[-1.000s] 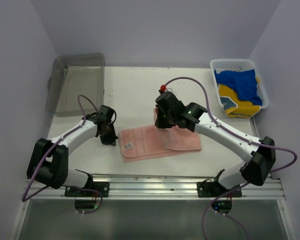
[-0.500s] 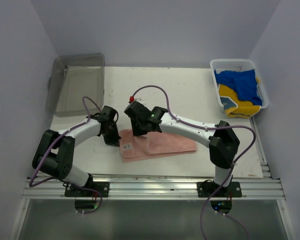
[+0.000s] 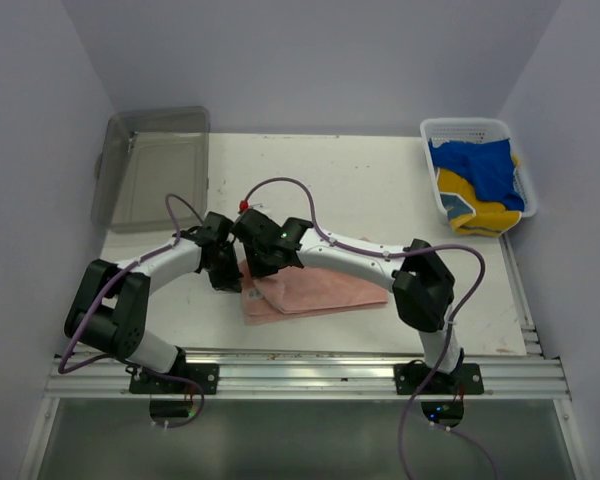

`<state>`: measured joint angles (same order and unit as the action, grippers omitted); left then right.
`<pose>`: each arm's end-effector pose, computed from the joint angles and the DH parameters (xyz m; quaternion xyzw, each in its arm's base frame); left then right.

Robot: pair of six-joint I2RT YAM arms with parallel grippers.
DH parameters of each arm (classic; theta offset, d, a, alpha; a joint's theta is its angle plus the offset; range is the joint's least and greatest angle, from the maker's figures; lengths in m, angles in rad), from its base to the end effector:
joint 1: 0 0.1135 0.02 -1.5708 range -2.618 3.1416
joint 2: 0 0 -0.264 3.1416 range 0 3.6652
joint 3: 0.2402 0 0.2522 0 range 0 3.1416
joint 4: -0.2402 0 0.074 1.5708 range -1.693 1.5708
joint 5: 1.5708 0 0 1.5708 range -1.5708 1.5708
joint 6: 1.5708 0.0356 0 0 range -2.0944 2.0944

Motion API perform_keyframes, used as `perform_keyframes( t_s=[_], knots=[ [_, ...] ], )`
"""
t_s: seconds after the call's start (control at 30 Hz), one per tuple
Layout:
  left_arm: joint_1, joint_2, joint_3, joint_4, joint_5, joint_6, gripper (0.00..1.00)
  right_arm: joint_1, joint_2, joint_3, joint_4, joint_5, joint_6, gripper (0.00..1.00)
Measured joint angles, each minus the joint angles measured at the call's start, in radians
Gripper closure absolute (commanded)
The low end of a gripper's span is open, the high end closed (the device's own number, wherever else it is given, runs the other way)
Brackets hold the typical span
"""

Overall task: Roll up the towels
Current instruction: Fold the towel

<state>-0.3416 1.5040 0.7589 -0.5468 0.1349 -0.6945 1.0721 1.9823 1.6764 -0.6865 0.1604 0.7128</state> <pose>0.2370 -0.0893 0.1499 -0.1642 0.9743 -0.1267 0.0874 0.2140 0.3810 0.2475 -0.1482 0.9441 0.1731 0.2382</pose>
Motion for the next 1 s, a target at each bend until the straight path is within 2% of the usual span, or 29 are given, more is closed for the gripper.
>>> perform_keyframes(
  t_s=[0.07, 0.13, 0.2, 0.3, 0.37, 0.47, 0.5, 0.57, 0.6, 0.67, 0.73, 0.83, 0.93, 1.0],
  knots=[
    [0.0, 0.0, 0.0, 0.0, -0.001, 0.0, 1.0, 0.001, 0.02, 0.014, 0.0, -0.005, -0.003, 1.0],
    [0.0, -0.001, 0.0, -0.001, -0.003, 0.0, 1.0, 0.001, 0.043, 0.027, 0.001, -0.022, -0.007, 0.75],
    [0.0, -0.005, 0.0, -0.008, -0.011, 0.0, 1.0, 0.001, 0.063, 0.035, 0.003, -0.04, -0.014, 0.58],
    [0.001, -0.02, 0.001, -0.04, -0.036, 0.004, 1.0, 0.002, 0.074, 0.042, 0.0, -0.055, -0.027, 0.45],
    [0.007, -0.045, 0.01, -0.085, -0.054, 0.008, 1.0, -0.002, 0.065, 0.041, -0.001, -0.047, -0.036, 0.43],
    [0.019, -0.1, 0.046, -0.153, -0.09, 0.01, 1.0, -0.019, 0.007, -0.001, 0.011, -0.033, -0.044, 0.48],
    [0.022, -0.119, 0.064, -0.174, -0.106, 0.011, 1.0, -0.034, -0.032, -0.037, 0.018, -0.026, -0.045, 0.58],
    [0.027, -0.151, 0.104, -0.203, -0.126, 0.011, 1.0, -0.079, -0.119, -0.113, 0.019, -0.02, -0.046, 0.68],
    [0.027, -0.167, 0.124, -0.211, -0.132, 0.013, 1.0, -0.126, -0.186, -0.179, 0.035, -0.019, -0.049, 0.76],
    [0.025, -0.195, 0.166, -0.222, -0.136, 0.019, 1.0, -0.229, -0.288, -0.277, 0.039, -0.013, -0.05, 0.85],
    [0.006, -0.205, 0.196, -0.222, -0.142, 0.023, 1.0, -0.329, -0.357, -0.354, 0.04, 0.008, -0.055, 0.87],
    [-0.081, -0.194, 0.237, -0.212, -0.147, 0.022, 1.0, -0.452, -0.408, -0.435, 0.025, 0.042, -0.077, 0.89],
    [-0.163, -0.156, 0.243, -0.181, -0.114, 0.013, 1.0, -0.507, -0.412, -0.483, 0.008, 0.057, -0.108, 0.9],
    [-0.173, -0.122, 0.234, -0.158, -0.114, -0.001, 1.0, -0.534, -0.409, -0.494, -0.005, 0.058, -0.127, 0.9]
  ],
)
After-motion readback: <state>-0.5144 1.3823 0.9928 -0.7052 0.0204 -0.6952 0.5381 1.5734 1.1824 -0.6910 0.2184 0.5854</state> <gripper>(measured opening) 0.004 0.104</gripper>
